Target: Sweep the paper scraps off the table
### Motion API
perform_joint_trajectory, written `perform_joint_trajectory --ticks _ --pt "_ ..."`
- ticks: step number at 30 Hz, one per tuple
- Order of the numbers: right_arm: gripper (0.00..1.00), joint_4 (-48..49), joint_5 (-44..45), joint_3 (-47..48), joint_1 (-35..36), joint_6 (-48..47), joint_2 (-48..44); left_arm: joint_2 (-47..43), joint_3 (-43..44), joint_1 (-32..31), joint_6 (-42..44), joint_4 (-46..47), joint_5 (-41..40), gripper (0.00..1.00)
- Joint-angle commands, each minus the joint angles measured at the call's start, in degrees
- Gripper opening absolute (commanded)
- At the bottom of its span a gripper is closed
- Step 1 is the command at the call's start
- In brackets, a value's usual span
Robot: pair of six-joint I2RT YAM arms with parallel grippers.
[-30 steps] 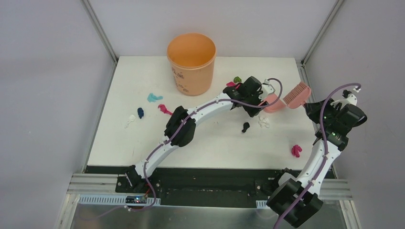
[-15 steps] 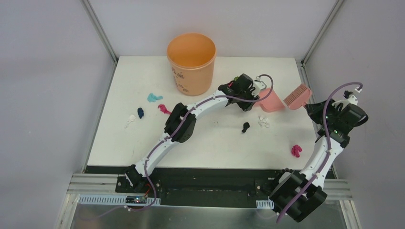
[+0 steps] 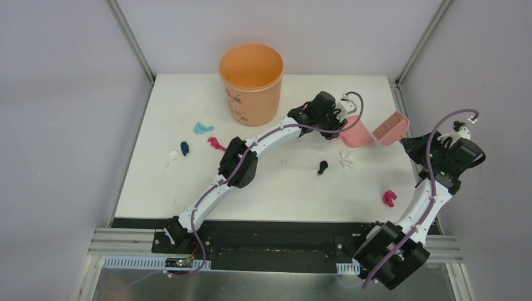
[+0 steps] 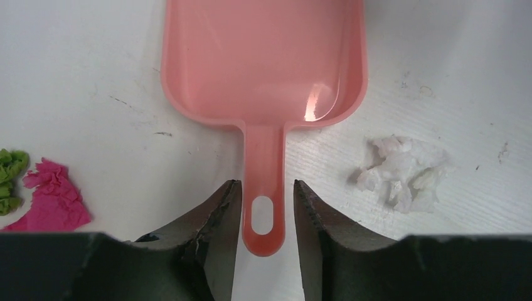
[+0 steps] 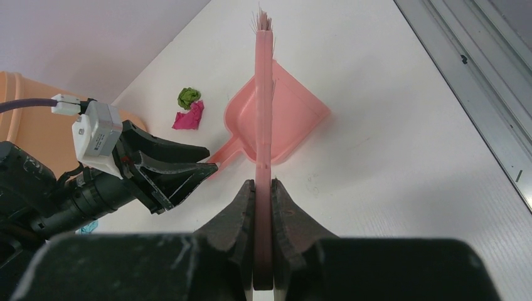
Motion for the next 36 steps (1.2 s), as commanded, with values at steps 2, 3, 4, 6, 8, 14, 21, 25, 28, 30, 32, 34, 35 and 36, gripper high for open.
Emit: perform_joint_trajectory --ticks 2,3,4,6,8,14,21,25,28,30,32,34,35,36 --pt "0.0 3.27 -2.27 0.18 -1.42 0.87 0.42 -0.27 0.46 -0.22 1.72 1.59 1.72 0.35" --pt "0.0 3.36 -2.52 0.24 -1.48 1.03 0.76 -0.46 0.21 -0.24 1.85 1.6 1.62 0.37" --pt "0.0 3.37 -2.79 0.3 -1.45 1.18 1.07 -0.61 -0.05 -0.2 2.15 1.58 1.44 0.41" --pt "0.0 3.28 -3.25 0.23 -1.51 1.31 1.46 -0.98 -0.35 -0.27 2.57 1.61 1.01 0.48" --pt "0.0 3.27 -3.39 0.15 -1.85 1.35 1.39 -1.28 -0.74 -0.26 2.88 1.58 0.82 0.48" --pt "0.0 3.27 -3.97 -0.01 -2.46 1.65 0.85 -0.72 -0.86 -0.27 2.8 1.63 0.58 0.49" --pt "0.0 3.44 -4.67 -0.03 -3.15 1.96 0.94 -0.09 -0.92 -0.27 2.63 1.58 0.89 0.41" --pt "0.0 3.45 -5.19 -0.05 -3.41 2.05 1.37 0.43 -0.66 -0.19 2.33 1.63 0.98 0.41" --pt "0.0 3.47 -5.4 -0.01 -3.58 2.06 1.52 0.83 -0.58 -0.27 2.28 1.63 0.94 0.41" --pt "0.0 3.48 -5.7 -0.05 -3.68 2.16 1.68 1.11 -0.62 -0.22 2.4 1.65 0.81 0.42" --pt "0.0 3.76 -6.53 -0.05 -3.92 2.38 1.85 1.36 -0.65 -0.27 2.43 1.63 0.69 0.42" --pt "0.0 3.95 -6.91 -0.13 -4.03 2.66 2.04 1.55 -0.71 -0.23 2.39 1.58 0.79 0.42" --pt "0.0 3.97 -6.92 -0.12 -4.08 2.68 2.12 1.7 -0.58 -0.21 2.34 1.58 0.76 0.42" --pt "0.0 4.06 -6.92 -0.05 -4.11 2.72 2.13 1.76 -0.58 -0.24 2.42 1.58 0.84 0.4"
